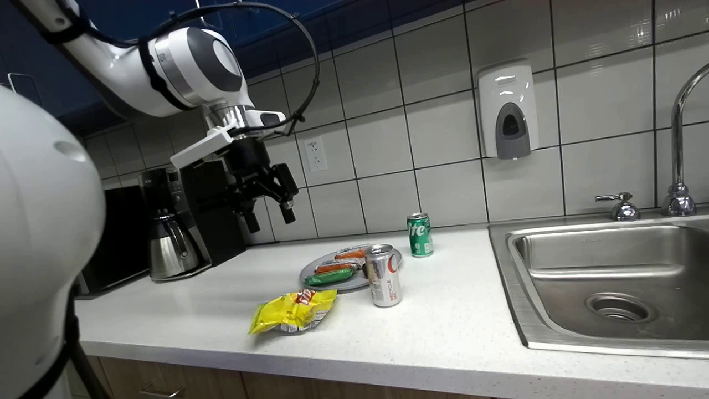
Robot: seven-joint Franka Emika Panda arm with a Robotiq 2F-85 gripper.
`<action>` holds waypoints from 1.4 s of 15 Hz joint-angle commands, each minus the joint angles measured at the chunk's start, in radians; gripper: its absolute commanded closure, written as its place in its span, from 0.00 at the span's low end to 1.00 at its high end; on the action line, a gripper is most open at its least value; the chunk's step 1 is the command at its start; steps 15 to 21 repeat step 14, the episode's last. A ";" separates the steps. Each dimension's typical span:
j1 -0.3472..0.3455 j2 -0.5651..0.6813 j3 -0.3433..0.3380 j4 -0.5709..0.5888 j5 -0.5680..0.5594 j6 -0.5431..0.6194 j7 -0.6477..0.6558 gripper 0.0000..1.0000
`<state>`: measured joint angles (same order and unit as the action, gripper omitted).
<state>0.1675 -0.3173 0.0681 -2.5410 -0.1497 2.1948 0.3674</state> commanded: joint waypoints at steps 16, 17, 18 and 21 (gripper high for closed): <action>-0.041 -0.052 0.039 -0.037 0.019 -0.003 -0.015 0.00; -0.041 -0.052 0.039 -0.037 0.019 -0.003 -0.015 0.00; -0.041 -0.052 0.039 -0.037 0.019 -0.003 -0.015 0.00; -0.041 -0.052 0.039 -0.037 0.019 -0.003 -0.015 0.00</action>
